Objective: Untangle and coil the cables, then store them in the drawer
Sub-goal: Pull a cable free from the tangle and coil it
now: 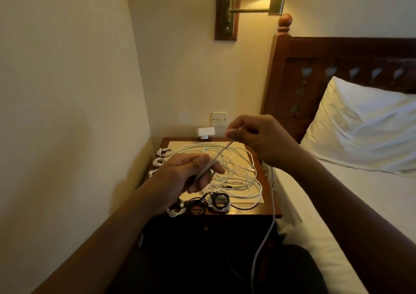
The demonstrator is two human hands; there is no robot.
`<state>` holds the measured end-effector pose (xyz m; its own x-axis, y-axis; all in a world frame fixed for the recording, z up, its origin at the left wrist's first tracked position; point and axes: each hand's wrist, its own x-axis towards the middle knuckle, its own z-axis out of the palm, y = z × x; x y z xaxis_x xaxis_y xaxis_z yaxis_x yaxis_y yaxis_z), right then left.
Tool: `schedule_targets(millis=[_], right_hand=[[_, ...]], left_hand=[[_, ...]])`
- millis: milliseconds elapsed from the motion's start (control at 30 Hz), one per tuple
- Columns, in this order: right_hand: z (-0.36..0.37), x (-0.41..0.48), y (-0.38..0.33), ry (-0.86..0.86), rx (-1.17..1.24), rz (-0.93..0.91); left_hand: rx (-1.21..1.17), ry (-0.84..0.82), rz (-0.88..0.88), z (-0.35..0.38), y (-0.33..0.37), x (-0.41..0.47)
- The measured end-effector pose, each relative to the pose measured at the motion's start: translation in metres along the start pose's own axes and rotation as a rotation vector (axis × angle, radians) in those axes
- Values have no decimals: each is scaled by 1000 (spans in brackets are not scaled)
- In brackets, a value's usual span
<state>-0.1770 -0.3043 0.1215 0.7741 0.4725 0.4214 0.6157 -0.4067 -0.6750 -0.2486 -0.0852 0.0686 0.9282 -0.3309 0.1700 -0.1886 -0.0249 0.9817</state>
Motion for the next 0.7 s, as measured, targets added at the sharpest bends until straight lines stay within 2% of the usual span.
schedule_targets(millis=[133,233,333,400,467,533,600,700], right_hand=[[33,-19,31,-24,193,100],[61,-43,42,-16,217,135],[84,-68,29,-55,153,119],[87,-75,16,-111,86,85],[79,-71,5,-145,-30,35],[62,-58,-3,-107,-119,-9],[39,-39,-2,-59,-134,-25],[15,-16,15,-83,-139,-12]], left_hand=[[-282,27,28,6,15,3],[-521,101,82,7,18,14],[-534,235,135,5,15,26],[-321,327,161,4,12,31],[53,356,165,4,8,31],[330,263,146,-1,3,28],[517,161,86,-10,4,25],[776,-8,-33,-25,18,22]])
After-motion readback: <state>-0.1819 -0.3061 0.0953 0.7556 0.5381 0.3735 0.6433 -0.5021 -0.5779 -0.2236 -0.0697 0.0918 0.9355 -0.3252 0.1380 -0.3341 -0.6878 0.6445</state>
